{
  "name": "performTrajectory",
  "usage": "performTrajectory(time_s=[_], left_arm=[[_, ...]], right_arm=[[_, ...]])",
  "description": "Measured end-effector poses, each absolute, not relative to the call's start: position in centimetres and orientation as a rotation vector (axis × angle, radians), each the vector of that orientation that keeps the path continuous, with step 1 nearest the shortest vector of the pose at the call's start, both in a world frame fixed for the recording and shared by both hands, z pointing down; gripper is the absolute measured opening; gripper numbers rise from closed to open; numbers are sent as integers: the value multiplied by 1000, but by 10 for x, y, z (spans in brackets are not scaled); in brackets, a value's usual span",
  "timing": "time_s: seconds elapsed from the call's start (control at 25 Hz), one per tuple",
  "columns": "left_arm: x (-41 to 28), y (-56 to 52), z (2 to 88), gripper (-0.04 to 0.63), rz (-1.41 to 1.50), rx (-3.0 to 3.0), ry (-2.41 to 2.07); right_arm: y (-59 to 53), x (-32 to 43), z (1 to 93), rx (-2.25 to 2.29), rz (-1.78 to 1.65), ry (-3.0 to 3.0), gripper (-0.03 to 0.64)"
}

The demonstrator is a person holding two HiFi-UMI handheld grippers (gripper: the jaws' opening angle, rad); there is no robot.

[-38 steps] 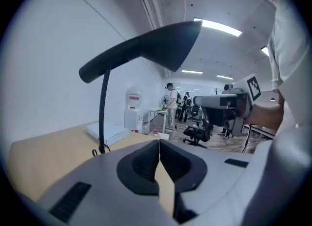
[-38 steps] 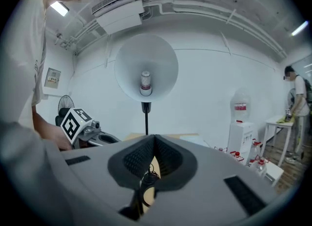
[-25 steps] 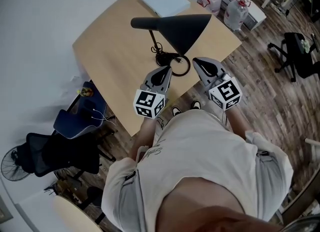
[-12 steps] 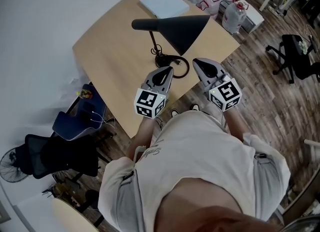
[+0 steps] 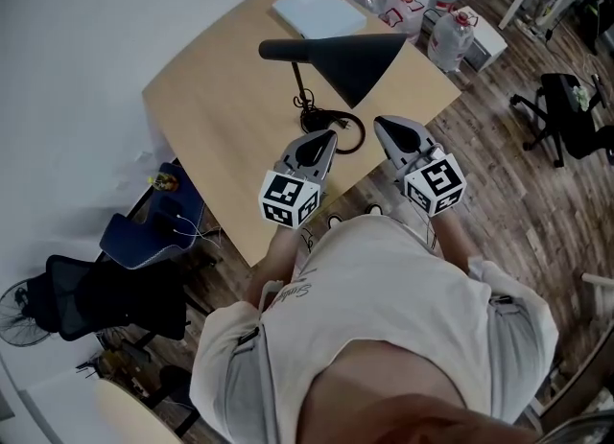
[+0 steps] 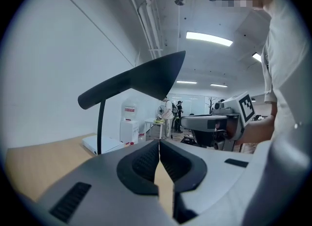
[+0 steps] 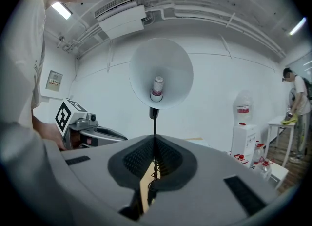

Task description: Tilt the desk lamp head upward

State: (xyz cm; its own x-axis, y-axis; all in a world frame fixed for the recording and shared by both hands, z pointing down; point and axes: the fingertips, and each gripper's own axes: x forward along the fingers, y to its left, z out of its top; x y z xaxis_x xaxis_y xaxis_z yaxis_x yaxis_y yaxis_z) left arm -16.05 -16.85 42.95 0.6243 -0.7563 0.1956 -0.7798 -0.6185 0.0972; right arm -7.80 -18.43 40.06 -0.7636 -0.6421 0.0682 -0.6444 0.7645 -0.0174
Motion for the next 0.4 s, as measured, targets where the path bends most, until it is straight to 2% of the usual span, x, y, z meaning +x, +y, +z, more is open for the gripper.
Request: performTrajectory(time_s=[0.4], left_arm=[[-161,-159,421,15,217,2668,-1288]], right_arm=[[-176,-81,402,1033,77,-2899,-6]])
